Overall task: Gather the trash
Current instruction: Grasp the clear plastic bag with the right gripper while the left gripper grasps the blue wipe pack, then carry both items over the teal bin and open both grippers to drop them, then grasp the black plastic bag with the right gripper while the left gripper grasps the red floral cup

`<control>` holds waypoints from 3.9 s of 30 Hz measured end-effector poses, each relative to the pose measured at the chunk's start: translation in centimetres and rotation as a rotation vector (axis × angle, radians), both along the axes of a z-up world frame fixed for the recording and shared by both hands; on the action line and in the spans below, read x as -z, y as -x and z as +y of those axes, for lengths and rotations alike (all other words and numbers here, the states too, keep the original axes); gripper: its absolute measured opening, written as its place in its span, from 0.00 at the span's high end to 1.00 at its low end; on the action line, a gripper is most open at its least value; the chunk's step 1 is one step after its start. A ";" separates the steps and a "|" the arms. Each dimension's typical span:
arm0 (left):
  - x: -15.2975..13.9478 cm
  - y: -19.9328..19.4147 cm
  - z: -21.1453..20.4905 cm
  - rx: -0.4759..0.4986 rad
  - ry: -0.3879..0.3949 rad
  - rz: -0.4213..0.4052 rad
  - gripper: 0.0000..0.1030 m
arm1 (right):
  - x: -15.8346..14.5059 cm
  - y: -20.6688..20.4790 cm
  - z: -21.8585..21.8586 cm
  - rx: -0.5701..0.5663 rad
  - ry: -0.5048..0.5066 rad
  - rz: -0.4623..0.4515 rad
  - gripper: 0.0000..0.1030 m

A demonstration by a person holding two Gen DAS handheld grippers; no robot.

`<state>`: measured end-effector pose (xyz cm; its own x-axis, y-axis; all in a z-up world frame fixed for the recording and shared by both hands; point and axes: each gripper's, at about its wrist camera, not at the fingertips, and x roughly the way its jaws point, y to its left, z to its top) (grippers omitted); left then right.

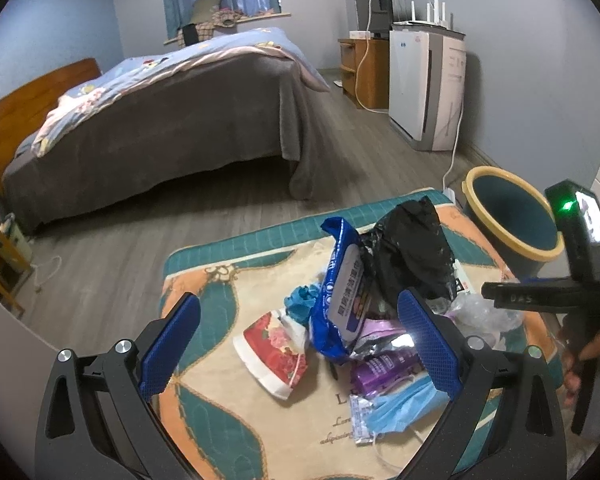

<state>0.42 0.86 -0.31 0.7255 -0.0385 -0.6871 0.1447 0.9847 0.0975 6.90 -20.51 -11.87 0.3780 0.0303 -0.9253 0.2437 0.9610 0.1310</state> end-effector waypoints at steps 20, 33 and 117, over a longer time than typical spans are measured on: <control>4.8 -8.1 -0.8 0.124 -0.019 0.159 0.25 | -9.1 -3.0 -0.4 -0.173 0.043 -0.160 0.87; 8.6 -9.7 -2.8 0.219 -0.040 0.273 0.73 | -9.5 -4.5 1.1 -0.238 -0.009 -0.183 0.87; -2.2 -11.5 -16.0 0.314 0.021 0.009 0.08 | -7.2 -7.2 -19.5 0.187 0.104 -0.202 0.06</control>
